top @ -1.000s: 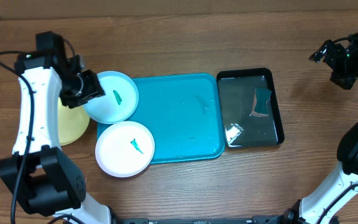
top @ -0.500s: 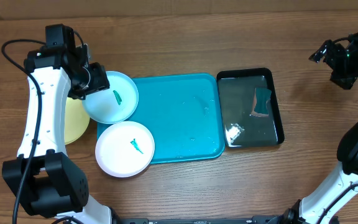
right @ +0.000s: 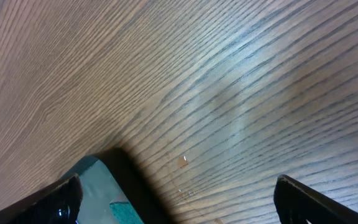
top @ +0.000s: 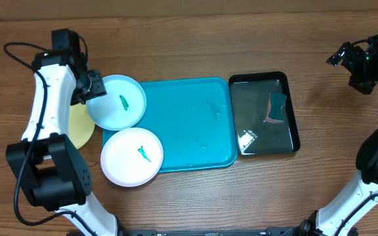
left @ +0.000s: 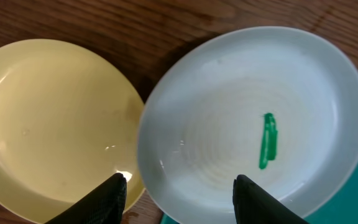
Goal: Clean dirty plates on tray and stack at the side
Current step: 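Grip the upper white plate rim and slide it right across the teal tray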
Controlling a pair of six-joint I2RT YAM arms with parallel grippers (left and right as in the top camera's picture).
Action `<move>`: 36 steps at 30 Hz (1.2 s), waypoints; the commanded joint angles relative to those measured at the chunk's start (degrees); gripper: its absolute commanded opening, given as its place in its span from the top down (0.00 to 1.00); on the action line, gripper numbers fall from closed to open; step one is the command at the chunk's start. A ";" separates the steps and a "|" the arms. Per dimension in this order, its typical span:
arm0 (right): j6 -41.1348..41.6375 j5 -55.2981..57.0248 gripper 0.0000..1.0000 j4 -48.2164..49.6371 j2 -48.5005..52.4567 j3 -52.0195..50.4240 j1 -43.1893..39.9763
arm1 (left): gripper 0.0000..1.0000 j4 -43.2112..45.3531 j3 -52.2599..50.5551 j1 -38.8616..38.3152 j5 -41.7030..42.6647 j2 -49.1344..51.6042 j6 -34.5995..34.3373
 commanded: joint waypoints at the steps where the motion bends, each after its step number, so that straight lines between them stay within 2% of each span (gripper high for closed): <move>1: 0.37 -0.70 0.00 0.26 -1.55 1.05 -0.11 | 0.44 0.46 1.14 1.97 -2.40 2.43 -0.81; 8: 0.37 -0.70 0.00 0.24 -1.55 1.05 -0.11 | 0.45 0.68 1.14 2.47 -2.43 9.16 -0.76; 13: 0.37 -0.70 0.00 0.26 -1.55 1.05 -0.11 | 0.53 0.81 1.14 2.47 -1.90 11.10 -0.79; 17: 0.37 -0.70 0.00 0.26 -1.55 1.05 -0.11 | 0.76 0.81 1.16 2.45 -0.63 11.08 -0.81; 20: 0.37 -0.70 0.00 0.26 -1.55 1.05 -0.11 | 0.84 0.81 1.22 2.43 2.34 11.08 -0.76; 23: 0.37 -0.70 0.00 0.26 -1.55 1.05 -0.11 | 0.96 0.57 1.51 2.21 7.32 11.08 -0.44; 27: 0.37 -0.70 0.00 0.26 -1.55 1.05 -0.11 | 0.96 -0.87 2.86 1.14 16.90 11.06 2.73; 36: 0.37 -0.70 0.00 0.26 -1.55 1.05 -0.11 | 0.96 -4.52 5.77 -4.66 32.13 11.06 3.67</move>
